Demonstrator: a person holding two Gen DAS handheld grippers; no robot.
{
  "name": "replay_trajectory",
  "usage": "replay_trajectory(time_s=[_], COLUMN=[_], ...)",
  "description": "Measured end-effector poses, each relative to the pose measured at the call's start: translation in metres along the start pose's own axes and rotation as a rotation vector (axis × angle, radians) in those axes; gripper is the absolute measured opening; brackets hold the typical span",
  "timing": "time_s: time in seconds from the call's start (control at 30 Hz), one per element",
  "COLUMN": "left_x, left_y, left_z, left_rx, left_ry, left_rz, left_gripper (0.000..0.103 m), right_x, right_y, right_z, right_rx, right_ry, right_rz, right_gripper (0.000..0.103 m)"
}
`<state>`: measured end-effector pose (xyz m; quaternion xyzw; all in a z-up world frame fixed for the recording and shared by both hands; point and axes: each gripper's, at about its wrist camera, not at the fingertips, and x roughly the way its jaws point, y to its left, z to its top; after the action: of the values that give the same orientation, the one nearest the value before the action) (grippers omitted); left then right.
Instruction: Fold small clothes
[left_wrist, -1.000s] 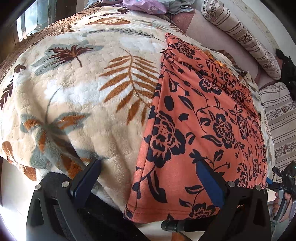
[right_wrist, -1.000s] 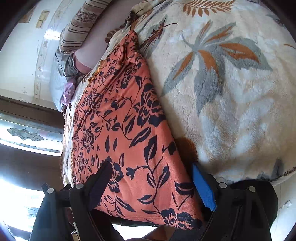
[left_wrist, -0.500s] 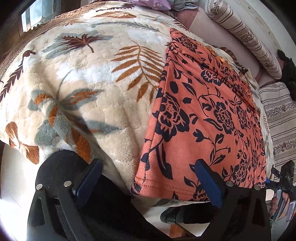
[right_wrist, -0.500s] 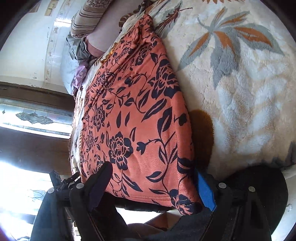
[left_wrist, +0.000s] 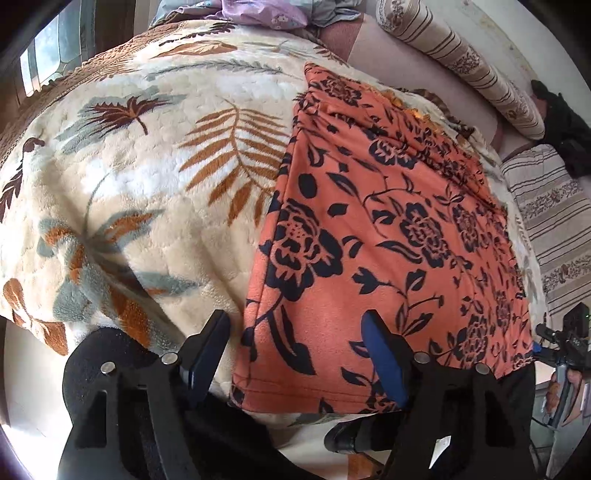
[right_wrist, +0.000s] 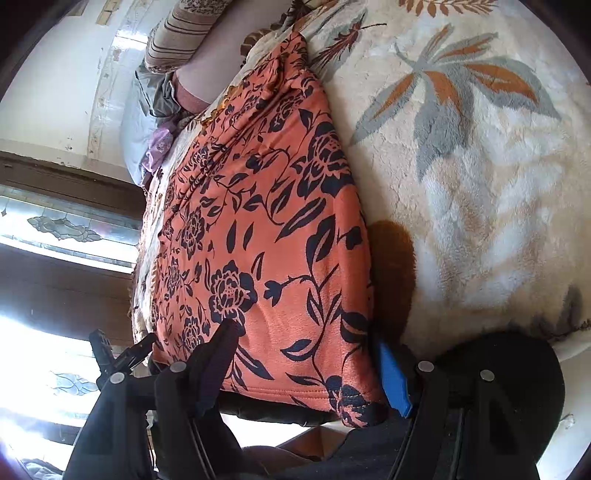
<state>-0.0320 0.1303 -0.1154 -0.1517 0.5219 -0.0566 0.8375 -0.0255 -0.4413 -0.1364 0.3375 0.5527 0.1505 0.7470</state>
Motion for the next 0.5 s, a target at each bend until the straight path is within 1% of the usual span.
replay_trajectory(time_s=[0.03,0.07,0.1,0.13,0.17,0.2,0.23,0.27,0.3,0.33,0.37,0.4,0.43,0.47,0.5], left_x=[0.000,0.005,0.014,0.023,0.024,0.023,0.021,0.020,0.018,0.016,0.013,0.011,0.010,0.012,0.015], left_y=[0.001,0.003,0.006,0.008,0.007,0.003,0.001,0.000,0.001,0.004,0.006,0.008,0.009,0.011,0.014], left_z=[0.001,0.003,0.003,0.001,0.000,-0.001,-0.002,-0.002,-0.002,-0.001,0.000,0.000,0.001,0.001,0.000], left_rx=[-0.009,-0.015,-0.023,-0.030,-0.015,0.006,0.023,0.030,0.028,0.019,0.009,0.002,-0.001,-0.005,-0.011], left_ry=[-0.010,0.003,0.043,0.078,0.068,0.067,0.067,0.070,0.076,0.078,0.074,0.071,0.071,0.079,0.088], left_rz=[-0.015,-0.022,-0.006,0.022,0.029,0.046,0.060,0.066,0.056,0.028,0.011,0.009,0.008,0.003,0.006], left_gripper=[0.074,0.074,0.074,0.073,0.073,0.070,0.062,0.038,0.017,0.011,0.009,0.009,0.009,0.010,0.015], right_x=[0.001,0.002,0.002,0.003,0.004,0.005,0.006,0.006,0.006,0.005,0.004,0.001,-0.002,-0.004,-0.005], right_y=[-0.001,-0.002,-0.002,-0.002,-0.001,0.000,-0.001,-0.001,-0.001,-0.001,0.000,0.003,0.008,0.012,0.013], right_z=[0.001,0.001,0.002,0.003,0.003,0.003,0.003,0.002,0.001,0.001,0.000,0.000,0.000,0.000,0.001], right_rx=[0.004,0.003,0.000,-0.006,-0.012,-0.013,-0.011,-0.015,-0.022,-0.022,-0.023,-0.031,-0.045,-0.059,-0.063], right_ry=[0.002,0.004,0.006,0.012,0.020,0.033,0.046,0.054,0.055,0.057,0.055,0.049,0.045,0.036,0.026], right_rz=[-0.005,-0.005,-0.008,-0.017,-0.028,-0.038,-0.048,-0.059,-0.070,-0.080,-0.085,-0.082,-0.074,-0.070,-0.075], right_gripper=[0.073,0.073,0.073,0.070,0.066,0.051,0.035,0.031,0.026,0.021,0.019,0.015,0.015,0.015,0.016])
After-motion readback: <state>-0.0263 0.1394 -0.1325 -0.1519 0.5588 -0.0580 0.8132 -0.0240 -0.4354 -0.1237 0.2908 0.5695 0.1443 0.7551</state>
